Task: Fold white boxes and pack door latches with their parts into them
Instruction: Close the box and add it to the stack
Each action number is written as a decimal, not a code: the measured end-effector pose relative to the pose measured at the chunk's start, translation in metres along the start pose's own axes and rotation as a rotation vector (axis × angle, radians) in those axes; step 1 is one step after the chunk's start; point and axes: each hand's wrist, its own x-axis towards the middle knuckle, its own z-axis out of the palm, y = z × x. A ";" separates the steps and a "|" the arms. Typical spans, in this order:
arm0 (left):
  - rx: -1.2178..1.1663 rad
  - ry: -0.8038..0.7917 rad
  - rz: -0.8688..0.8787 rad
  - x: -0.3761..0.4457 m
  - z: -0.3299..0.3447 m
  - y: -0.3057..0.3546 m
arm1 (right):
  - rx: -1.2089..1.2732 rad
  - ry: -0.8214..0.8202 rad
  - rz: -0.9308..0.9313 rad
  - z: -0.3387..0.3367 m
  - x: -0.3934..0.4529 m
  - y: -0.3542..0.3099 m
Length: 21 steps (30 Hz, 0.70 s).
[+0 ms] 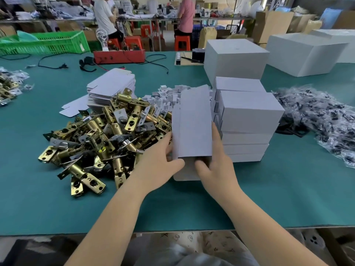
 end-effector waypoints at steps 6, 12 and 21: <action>-0.333 -0.147 -0.038 0.005 0.006 -0.007 | -0.095 0.020 -0.051 -0.005 0.000 0.002; -0.439 0.119 -0.148 0.011 0.005 -0.008 | 0.066 -0.076 -0.195 -0.006 -0.007 -0.002; -0.431 0.060 -0.036 0.006 0.013 0.007 | -0.103 0.003 -0.069 -0.006 -0.013 -0.009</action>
